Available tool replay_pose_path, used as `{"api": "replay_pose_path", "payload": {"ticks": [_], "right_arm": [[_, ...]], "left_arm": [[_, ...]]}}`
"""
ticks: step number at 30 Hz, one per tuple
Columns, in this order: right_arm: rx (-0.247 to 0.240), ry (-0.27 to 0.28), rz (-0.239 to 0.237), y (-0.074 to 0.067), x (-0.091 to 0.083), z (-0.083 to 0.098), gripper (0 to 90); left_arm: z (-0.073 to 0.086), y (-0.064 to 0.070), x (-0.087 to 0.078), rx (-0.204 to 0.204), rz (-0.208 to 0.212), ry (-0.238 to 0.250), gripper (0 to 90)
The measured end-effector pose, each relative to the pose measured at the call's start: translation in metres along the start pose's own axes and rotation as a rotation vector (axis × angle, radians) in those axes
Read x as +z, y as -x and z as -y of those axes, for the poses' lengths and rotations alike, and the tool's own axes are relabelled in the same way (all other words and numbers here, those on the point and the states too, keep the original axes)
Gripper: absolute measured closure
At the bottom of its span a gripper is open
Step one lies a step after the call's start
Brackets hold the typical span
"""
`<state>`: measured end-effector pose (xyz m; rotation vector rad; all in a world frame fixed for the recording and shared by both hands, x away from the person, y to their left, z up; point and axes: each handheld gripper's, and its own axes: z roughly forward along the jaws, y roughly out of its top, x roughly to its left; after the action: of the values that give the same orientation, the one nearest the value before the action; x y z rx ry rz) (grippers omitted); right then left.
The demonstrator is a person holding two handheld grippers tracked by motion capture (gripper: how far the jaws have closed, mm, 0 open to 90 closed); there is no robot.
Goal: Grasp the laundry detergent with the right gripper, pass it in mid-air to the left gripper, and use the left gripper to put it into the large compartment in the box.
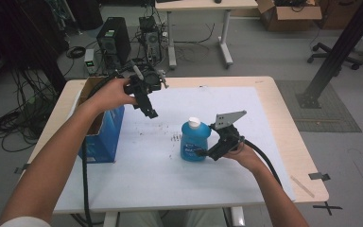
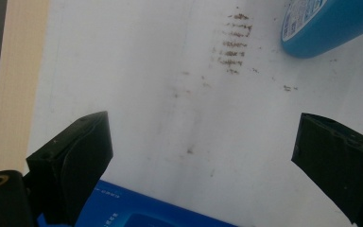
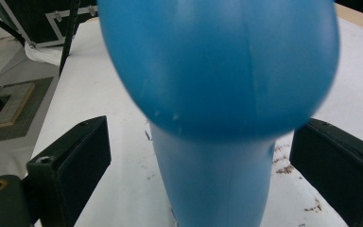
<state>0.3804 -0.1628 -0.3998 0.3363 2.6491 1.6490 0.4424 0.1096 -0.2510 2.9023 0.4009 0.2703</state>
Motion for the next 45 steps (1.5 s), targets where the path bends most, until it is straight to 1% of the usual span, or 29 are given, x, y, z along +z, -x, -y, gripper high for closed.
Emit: {"api": "replay_pose_path", "payload": {"ticks": [10,15,20,33,38,45], "right_arm": [[0.005,0.015,-0.01,0.001,0.009,0.001,7.2],[0.007,0.022,-0.018,0.0,0.012,0.002,9.7],[0.004,0.037,-0.031,0.001,0.011,0.001,14.3],[-0.011,0.037,-0.038,0.001,0.012,0.001,21.0],[-0.016,0.046,-0.049,0.002,0.011,0.001,26.3],[-0.016,0.051,-0.056,0.002,0.011,0.001,29.3]], "left_arm": [[0.001,0.0,-0.001,-0.002,-0.002,0.003,6.1],[0.001,0.0,-0.001,-0.003,-0.002,0.002,6.1],[0.001,0.0,-0.001,-0.002,-0.002,0.004,6.1],[0.003,-0.002,-0.001,-0.006,-0.003,0.002,6.2],[0.003,-0.002,-0.001,-0.005,-0.003,0.0,6.1],[0.003,-0.001,0.0,-0.005,-0.004,0.0,6.1]]}}
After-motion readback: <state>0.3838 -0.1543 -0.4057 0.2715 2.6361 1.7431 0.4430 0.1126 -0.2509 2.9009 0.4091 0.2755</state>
